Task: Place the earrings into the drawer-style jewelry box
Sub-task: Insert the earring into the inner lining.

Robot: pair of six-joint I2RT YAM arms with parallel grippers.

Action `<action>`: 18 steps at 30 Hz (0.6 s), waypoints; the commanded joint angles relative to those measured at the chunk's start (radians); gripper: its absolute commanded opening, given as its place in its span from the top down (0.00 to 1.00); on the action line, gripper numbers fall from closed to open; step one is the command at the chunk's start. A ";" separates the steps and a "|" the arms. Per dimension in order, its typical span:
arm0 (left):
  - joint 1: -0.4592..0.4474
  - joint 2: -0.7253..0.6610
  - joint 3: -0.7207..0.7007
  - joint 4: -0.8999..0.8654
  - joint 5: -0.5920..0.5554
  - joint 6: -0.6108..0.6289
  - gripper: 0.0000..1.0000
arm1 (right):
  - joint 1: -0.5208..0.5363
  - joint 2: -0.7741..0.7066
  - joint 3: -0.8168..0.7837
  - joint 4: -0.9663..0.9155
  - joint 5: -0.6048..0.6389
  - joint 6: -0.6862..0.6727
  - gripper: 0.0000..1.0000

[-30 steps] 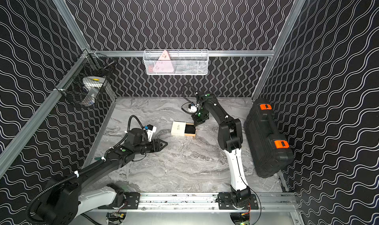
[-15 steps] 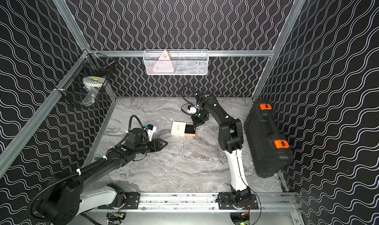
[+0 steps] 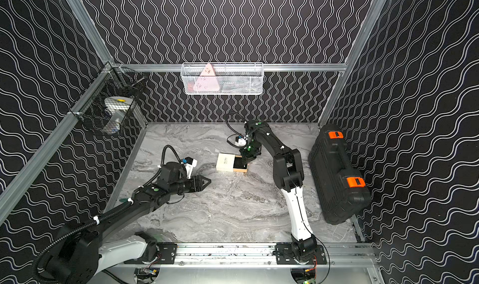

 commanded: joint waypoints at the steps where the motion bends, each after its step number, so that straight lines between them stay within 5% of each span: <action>1: 0.001 -0.004 0.009 -0.006 -0.009 0.028 0.42 | 0.001 0.014 0.016 -0.007 -0.003 0.007 0.95; 18: 0.001 -0.008 0.009 -0.010 -0.012 0.034 0.41 | 0.000 0.077 0.093 -0.031 0.086 0.027 0.96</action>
